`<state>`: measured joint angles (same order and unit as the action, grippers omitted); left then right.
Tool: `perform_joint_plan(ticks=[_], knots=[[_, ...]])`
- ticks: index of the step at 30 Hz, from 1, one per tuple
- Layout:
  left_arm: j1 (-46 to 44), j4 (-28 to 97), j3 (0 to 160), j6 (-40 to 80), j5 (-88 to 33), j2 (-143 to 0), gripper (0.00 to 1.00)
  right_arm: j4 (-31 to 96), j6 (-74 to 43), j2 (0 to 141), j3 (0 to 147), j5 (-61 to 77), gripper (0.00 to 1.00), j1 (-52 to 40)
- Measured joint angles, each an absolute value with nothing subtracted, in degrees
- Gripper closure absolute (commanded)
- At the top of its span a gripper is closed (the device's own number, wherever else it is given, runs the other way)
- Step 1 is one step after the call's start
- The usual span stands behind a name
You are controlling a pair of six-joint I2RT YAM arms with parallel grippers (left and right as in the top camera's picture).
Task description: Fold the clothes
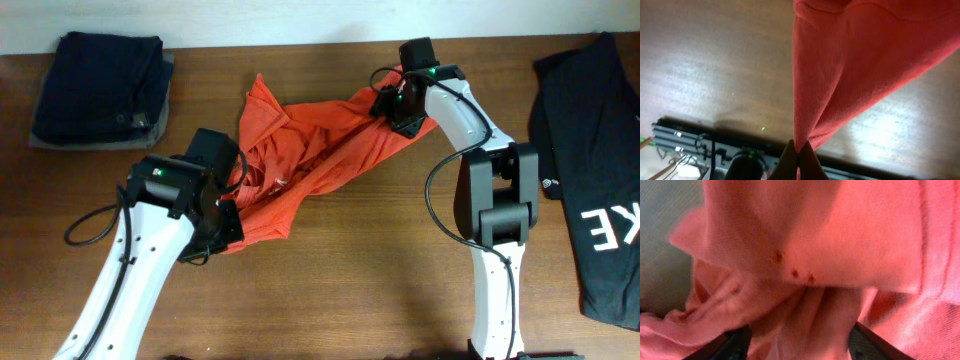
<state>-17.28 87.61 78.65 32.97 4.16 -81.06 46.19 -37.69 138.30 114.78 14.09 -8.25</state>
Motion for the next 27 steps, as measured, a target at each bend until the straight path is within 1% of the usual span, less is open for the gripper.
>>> perform_joint_plan(ticks=[7, 8, 10, 12, 15, 18, 24, 27], knots=[[-17.28, 88.92, 78.65, 32.95, 4.16, -80.95, 0.99, 45.36, -37.78, 138.30, 114.78, 14.35, 0.37, -8.25], [-17.28, 88.88, 78.65, 32.97, 4.16, -80.95, 1.00, 45.52, -37.76, 138.30, 114.78, 14.46, 0.35, -8.25], [-17.28, 88.58, 78.65, 32.97, 4.16, -80.95, 1.00, 46.65, -37.91, 138.30, 114.87, 14.50, 0.23, -8.23], [-17.28, 88.23, 78.65, 32.97, 4.19, -80.95, 1.00, 49.12, -37.71, 138.30, 115.52, 14.55, 0.21, -7.97], [-17.28, 88.07, 78.65, 32.97, 4.36, -80.95, 0.99, 51.62, -37.32, 138.30, 117.38, 14.52, 0.21, -7.79], [-17.28, 88.07, 78.65, 32.97, 4.54, -80.95, 0.99, 52.64, -36.93, 138.30, 119.57, 14.55, 0.23, -7.57], [-17.28, 88.55, 78.65, 32.97, 4.56, -80.95, 0.99, 52.58, -36.25, 138.32, 120.03, 14.52, 0.39, -7.55], [-17.28, 89.06, 78.65, 32.97, 4.56, -80.93, 0.99, 52.07, -36.23, 138.32, 120.03, 14.55, 0.40, -7.55]])
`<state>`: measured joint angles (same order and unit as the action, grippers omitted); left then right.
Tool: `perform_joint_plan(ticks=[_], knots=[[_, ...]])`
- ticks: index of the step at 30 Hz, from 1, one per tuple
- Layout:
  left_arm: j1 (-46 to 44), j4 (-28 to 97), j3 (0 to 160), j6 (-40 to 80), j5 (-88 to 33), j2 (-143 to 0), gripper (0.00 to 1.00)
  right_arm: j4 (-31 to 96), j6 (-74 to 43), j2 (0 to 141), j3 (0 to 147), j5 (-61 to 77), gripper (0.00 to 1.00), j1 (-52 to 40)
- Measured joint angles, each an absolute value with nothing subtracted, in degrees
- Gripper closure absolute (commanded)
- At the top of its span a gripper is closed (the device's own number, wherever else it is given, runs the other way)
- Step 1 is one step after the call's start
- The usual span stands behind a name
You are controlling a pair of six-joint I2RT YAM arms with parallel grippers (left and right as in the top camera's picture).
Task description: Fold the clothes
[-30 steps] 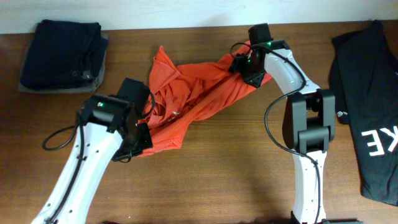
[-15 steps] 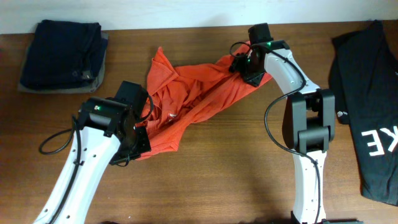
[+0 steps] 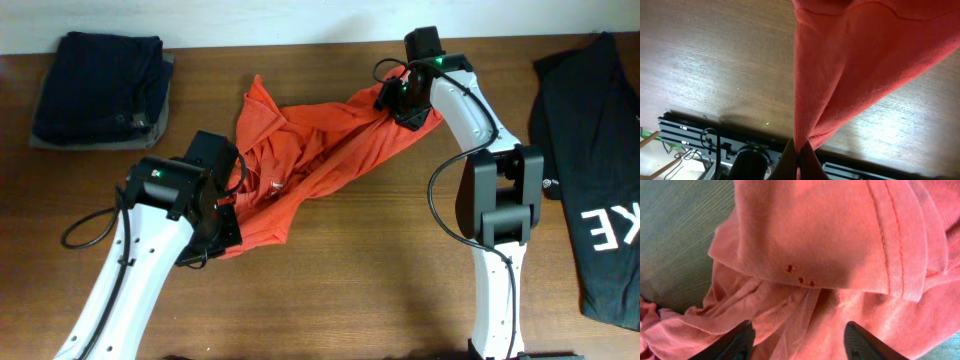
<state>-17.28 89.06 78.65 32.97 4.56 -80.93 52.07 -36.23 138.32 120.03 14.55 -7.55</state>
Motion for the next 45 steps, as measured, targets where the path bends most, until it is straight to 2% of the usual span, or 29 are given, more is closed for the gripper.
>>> perform_joint_plan(ticks=[19, 45], knots=[[-17.28, 89.58, 78.65, 32.97, 4.56, -80.93, 0.99, 48.16, -38.57, 138.93, 119.02, 14.50, 0.42, -8.95], [-17.28, 88.92, 78.65, 32.97, 4.56, -80.93, 0.99, 50.96, -39.86, 141.27, 119.04, 17.41, 0.47, -6.63]])
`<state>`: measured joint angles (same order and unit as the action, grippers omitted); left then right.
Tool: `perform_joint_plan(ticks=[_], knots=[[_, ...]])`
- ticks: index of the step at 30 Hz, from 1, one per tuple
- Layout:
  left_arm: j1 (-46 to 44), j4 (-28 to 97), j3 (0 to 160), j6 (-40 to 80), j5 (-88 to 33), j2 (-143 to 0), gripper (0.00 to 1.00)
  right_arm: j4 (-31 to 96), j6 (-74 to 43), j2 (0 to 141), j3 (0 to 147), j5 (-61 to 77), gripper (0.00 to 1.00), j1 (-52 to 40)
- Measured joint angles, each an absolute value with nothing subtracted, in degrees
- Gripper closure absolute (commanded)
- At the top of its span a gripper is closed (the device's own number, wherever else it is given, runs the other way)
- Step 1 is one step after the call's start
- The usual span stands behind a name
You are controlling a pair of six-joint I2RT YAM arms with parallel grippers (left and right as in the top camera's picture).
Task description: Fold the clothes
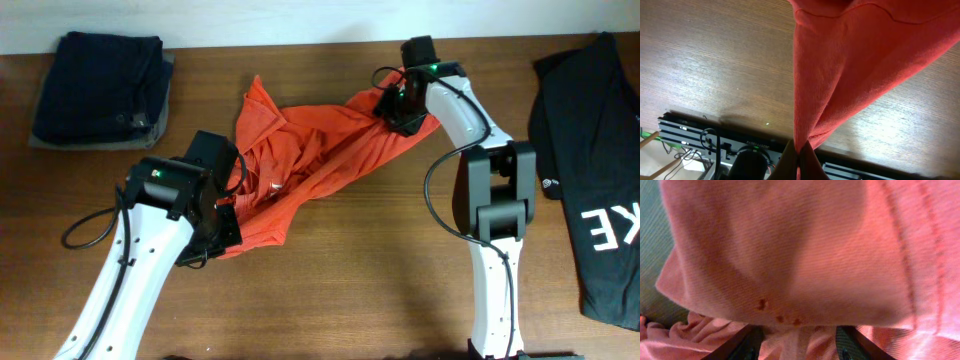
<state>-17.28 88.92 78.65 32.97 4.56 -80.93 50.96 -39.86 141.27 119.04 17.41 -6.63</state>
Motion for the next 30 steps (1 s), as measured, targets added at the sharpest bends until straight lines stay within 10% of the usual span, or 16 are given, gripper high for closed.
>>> perform_joint_plan(ticks=[24, 30], knots=[[-17.28, 87.81, 78.65, 32.97, 4.56, -80.93, 0.99, 59.24, -38.24, 141.18, 124.92, 16.34, 0.96, -5.93], [-17.28, 87.61, 78.65, 32.97, 4.56, -80.93, 1.00, 62.02, -37.50, 141.16, 130.52, 15.22, 0.94, -5.93]])
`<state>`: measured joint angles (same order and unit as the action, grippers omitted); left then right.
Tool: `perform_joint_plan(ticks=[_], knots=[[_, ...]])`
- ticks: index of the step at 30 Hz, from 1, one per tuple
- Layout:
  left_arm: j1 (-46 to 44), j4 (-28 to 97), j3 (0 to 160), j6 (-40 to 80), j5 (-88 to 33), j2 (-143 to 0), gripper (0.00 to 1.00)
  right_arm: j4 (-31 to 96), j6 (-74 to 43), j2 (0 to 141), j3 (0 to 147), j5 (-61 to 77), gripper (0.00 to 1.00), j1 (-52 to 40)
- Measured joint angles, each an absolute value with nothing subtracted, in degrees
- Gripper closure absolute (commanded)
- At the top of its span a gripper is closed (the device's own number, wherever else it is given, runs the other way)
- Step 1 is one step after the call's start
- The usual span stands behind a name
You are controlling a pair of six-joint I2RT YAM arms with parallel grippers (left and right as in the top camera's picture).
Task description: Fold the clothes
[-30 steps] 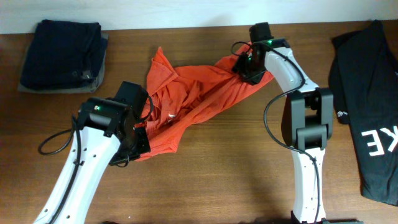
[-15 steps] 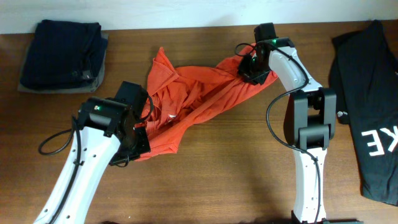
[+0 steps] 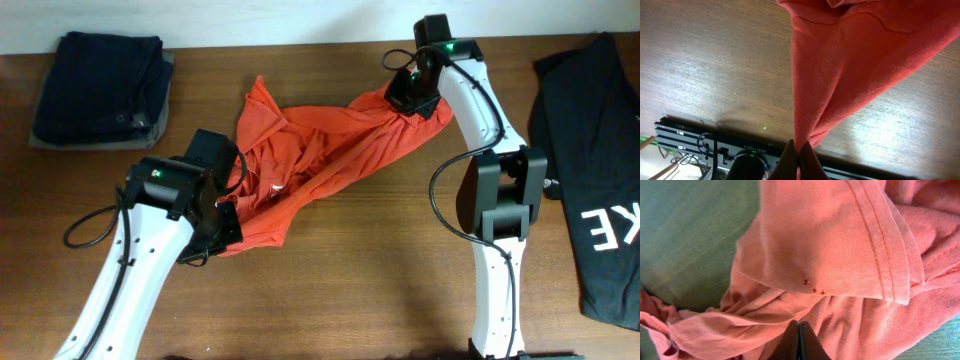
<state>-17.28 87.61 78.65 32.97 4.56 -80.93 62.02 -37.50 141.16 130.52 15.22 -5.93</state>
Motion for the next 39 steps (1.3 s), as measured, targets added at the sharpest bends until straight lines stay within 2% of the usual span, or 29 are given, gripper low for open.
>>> perform_joint_plan(ticks=[2, 4, 13, 18, 24, 27, 29, 33, 39], knots=[[-17.28, 87.61, 78.65, 32.97, 4.56, -80.93, 0.99, 62.63, -37.65, 141.16, 130.78, 15.07, 0.78, -5.93], [-17.28, 87.66, 78.65, 32.97, 4.56, -80.93, 0.99, 63.66, -37.47, 141.16, 130.78, 14.85, 0.68, -5.93], [-17.28, 87.55, 78.65, 32.97, 4.58, -80.93, 1.00, 61.39, -36.05, 141.14, 126.37, 14.39, 0.63, -6.76], [-17.28, 87.64, 78.65, 32.97, 4.56, -80.93, 0.99, 56.64, -35.99, 141.14, 120.75, 14.41, 0.65, -8.14], [-17.28, 87.66, 78.65, 32.97, 4.56, -80.93, 0.99, 55.05, -36.16, 141.14, 120.09, 14.41, 0.78, -8.47], [-17.28, 87.64, 78.65, 32.97, 4.56, -80.93, 0.99, 55.02, -36.05, 141.14, 120.09, 14.41, 0.92, -8.47], [-17.28, 87.64, 78.65, 32.97, 4.56, -80.93, 0.99, 55.00, -35.99, 141.14, 120.09, 14.17, 0.95, -8.47], [-17.28, 87.64, 78.65, 32.84, 4.58, -80.93, 1.00, 55.44, -35.99, 141.14, 120.16, 12.67, 0.96, -8.34], [-17.28, 92.03, 83.96, 32.14, 7.03, -80.95, 1.00, 64.49, -35.00, 141.16, 128.14, 9.50, 0.96, -7.60]])
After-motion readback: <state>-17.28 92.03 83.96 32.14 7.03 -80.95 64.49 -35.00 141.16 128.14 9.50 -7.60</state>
